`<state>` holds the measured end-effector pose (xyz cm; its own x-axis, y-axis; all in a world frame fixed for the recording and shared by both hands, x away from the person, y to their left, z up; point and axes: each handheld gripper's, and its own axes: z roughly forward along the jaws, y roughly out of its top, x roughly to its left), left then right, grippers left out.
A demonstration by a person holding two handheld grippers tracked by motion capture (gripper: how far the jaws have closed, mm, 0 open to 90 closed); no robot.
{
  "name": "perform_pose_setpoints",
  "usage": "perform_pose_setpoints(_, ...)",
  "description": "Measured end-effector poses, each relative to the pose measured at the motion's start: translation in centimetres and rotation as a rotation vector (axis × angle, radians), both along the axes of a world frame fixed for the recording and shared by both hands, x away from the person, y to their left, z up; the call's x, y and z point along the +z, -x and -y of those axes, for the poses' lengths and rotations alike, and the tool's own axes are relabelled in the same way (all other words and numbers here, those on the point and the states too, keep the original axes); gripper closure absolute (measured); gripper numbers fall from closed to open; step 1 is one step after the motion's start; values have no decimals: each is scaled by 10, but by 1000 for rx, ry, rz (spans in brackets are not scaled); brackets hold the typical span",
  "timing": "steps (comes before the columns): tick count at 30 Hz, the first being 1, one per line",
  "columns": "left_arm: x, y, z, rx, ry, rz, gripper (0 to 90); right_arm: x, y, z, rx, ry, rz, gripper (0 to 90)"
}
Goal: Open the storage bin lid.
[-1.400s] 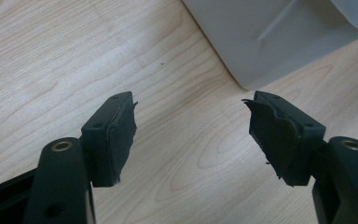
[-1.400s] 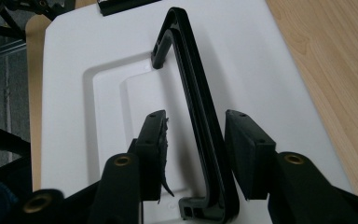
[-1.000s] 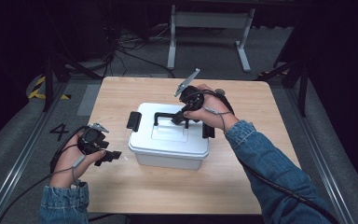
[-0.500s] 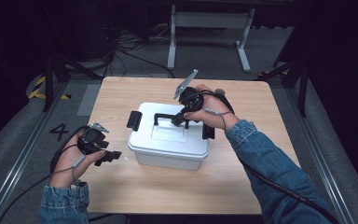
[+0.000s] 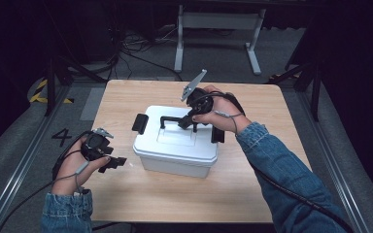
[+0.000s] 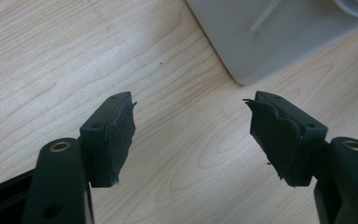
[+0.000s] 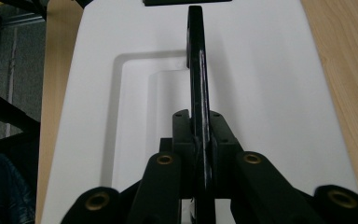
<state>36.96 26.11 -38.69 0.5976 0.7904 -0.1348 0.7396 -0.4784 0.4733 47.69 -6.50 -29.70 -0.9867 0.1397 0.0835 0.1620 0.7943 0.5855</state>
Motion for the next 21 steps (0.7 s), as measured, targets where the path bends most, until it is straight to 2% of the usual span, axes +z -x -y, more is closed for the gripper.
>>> perform_pose_setpoints(9,0,0,0,0,1,-3,314,18,2,6,-12,-33,20,843)
perform_pose_setpoints(21,0,0,0,0,-2,0,314,37,5,26,-42,-69,46,843)
